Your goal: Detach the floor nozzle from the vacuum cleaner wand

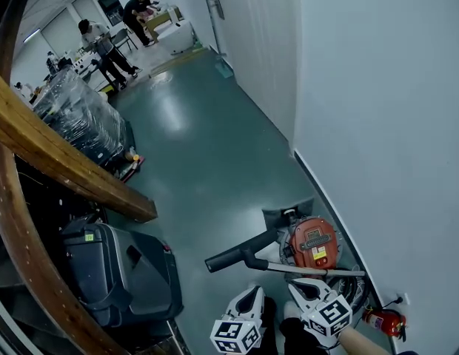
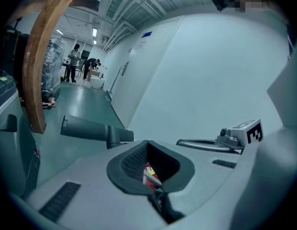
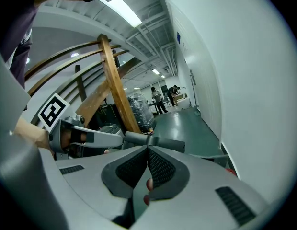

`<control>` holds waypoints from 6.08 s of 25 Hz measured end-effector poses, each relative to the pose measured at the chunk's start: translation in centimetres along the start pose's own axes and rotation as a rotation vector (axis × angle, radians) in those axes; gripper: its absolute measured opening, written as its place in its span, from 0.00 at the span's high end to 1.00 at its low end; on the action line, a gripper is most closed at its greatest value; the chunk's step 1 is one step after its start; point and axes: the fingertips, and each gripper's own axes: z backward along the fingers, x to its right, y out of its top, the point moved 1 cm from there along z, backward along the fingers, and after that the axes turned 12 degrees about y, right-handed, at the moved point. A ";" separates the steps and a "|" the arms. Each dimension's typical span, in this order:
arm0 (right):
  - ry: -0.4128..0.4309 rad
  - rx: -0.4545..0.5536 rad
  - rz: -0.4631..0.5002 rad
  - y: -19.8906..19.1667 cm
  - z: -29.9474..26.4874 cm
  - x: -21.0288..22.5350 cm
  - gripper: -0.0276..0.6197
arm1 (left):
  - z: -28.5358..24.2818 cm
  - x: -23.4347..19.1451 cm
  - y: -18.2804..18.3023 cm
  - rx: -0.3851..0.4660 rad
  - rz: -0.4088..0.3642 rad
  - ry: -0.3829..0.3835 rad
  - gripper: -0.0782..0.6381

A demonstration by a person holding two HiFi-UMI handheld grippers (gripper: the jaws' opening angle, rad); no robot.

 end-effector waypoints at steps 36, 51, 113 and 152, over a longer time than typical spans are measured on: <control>-0.009 -0.465 0.573 -12.8 -13.0 7.6 0.70 | -6.0 -6.3 -6.2 -0.019 0.203 0.019 0.88; -0.002 -0.418 0.564 -10.7 -9.6 6.7 0.71 | -7.8 -3.2 -5.6 0.016 0.379 -0.121 0.65; 0.020 -0.386 0.544 -11.8 -11.1 7.1 0.71 | -3.6 -9.3 3.5 0.219 0.416 -0.089 0.64; 0.105 0.405 -0.064 19.1 8.4 -10.1 0.93 | 16.9 6.1 18.0 0.398 0.193 -0.286 0.64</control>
